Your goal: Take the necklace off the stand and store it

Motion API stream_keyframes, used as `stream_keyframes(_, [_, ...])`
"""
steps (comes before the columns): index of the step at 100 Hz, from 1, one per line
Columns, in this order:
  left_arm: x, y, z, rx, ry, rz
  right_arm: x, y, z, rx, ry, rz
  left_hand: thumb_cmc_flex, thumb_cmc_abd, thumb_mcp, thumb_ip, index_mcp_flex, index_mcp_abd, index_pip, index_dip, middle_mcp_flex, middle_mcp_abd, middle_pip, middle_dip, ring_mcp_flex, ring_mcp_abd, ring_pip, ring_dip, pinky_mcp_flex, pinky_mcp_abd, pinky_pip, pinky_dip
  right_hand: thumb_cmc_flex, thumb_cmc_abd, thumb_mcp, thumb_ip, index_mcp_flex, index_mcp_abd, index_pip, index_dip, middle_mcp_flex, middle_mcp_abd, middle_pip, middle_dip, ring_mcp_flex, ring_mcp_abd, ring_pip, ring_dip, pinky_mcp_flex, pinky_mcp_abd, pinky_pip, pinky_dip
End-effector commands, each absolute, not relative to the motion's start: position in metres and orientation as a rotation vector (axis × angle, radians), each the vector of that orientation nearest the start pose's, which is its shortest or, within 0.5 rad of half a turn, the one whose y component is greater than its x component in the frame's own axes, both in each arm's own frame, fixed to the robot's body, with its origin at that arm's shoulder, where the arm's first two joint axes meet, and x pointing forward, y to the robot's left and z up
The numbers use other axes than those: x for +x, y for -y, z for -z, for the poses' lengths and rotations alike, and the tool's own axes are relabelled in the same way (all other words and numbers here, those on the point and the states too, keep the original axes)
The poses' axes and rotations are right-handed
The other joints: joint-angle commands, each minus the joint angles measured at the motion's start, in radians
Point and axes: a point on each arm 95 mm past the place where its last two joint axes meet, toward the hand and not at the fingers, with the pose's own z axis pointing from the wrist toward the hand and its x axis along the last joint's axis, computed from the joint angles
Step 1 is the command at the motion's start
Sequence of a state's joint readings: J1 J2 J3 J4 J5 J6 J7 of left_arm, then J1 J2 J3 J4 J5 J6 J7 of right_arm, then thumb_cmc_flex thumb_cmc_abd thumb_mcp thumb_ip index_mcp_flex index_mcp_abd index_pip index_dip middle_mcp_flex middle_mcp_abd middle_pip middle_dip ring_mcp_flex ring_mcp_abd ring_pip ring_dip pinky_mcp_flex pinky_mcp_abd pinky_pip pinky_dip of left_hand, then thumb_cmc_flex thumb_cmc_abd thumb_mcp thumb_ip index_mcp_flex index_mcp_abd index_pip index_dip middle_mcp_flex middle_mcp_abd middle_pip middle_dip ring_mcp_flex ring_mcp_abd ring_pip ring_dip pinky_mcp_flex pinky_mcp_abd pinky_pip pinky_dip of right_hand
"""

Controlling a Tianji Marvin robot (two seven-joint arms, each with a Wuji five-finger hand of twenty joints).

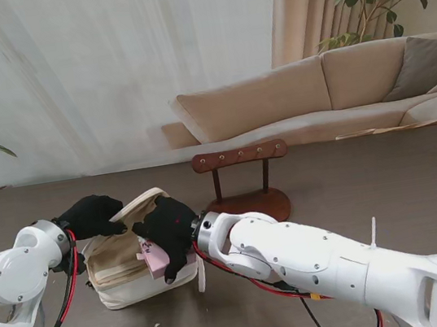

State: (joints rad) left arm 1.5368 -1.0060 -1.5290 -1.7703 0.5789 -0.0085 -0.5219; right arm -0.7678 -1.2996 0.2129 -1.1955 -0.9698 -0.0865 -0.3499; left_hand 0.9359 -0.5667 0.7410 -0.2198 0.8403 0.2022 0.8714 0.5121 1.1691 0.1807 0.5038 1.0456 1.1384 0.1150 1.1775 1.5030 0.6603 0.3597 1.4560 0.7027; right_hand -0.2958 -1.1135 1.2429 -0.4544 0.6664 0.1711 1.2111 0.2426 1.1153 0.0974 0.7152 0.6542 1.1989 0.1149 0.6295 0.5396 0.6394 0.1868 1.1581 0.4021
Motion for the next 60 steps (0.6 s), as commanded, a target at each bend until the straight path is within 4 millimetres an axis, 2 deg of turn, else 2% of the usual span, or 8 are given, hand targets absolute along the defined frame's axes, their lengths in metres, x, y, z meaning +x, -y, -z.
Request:
stream_keyframes(1, [0.422,-0.086,0.230,-1.634,-1.501,1.519,0.431,-0.267,0.288,0.158,-1.889,-1.838,0.029,0.055,0.005,0.036,0.013,-0.003,0.043,0.025,-0.001,0.067,0.043,0.011,0.022,-0.065,0.043,0.013,-0.015,0.023,0.070,0.021,0.829,0.057,0.232,0.053,0.202,-0.497,0.198,-0.028,0.049,-0.187,0.012,0.013,0.066,-0.120,0.065,0.014,0.025,-0.011,0.041,0.007])
stream_keyframes(26, [0.426,-0.087,0.232,-1.594,-1.430,1.544,0.433,-0.278,0.303,0.113,-1.857,-1.852,0.044,0.068,-0.022,0.044,-0.004,-0.001,0.048,0.026,-0.024,0.072,0.055,0.022,0.012,-0.061,0.068,0.028,-0.039,0.016,0.096,0.039,0.843,0.051,0.243,0.054,0.233,-0.510,0.135,-0.038,0.053,-0.185,0.010,0.011,0.070,-0.123,0.078,0.006,0.032,-0.014,0.049,0.007])
stream_keyframes(36, [0.426,-0.088,0.232,-1.577,-1.419,1.545,0.432,-0.279,0.305,0.099,-1.852,-1.854,0.046,0.073,-0.028,0.045,-0.008,-0.002,0.048,0.025,-0.031,0.071,0.057,0.026,0.007,-0.059,0.069,0.030,-0.046,0.015,0.097,0.041,0.844,0.053,0.245,0.055,0.219,-0.499,0.076,-0.024,0.053,-0.186,0.007,0.010,0.071,-0.123,0.083,0.000,0.034,-0.014,0.051,0.004])
stream_keyframes(60, [0.428,-0.088,0.232,-1.570,-1.417,1.542,0.431,-0.279,0.304,0.085,-1.851,-1.841,0.050,0.077,-0.040,0.047,-0.011,-0.001,0.046,0.022,-0.038,0.069,0.057,0.029,-0.001,-0.051,0.068,0.033,-0.054,0.017,0.097,0.044,0.839,0.109,0.243,0.067,0.154,-0.471,-0.022,-0.070,0.044,-0.181,-0.016,-0.004,0.072,-0.128,0.082,-0.001,0.036,-0.018,0.051,0.001])
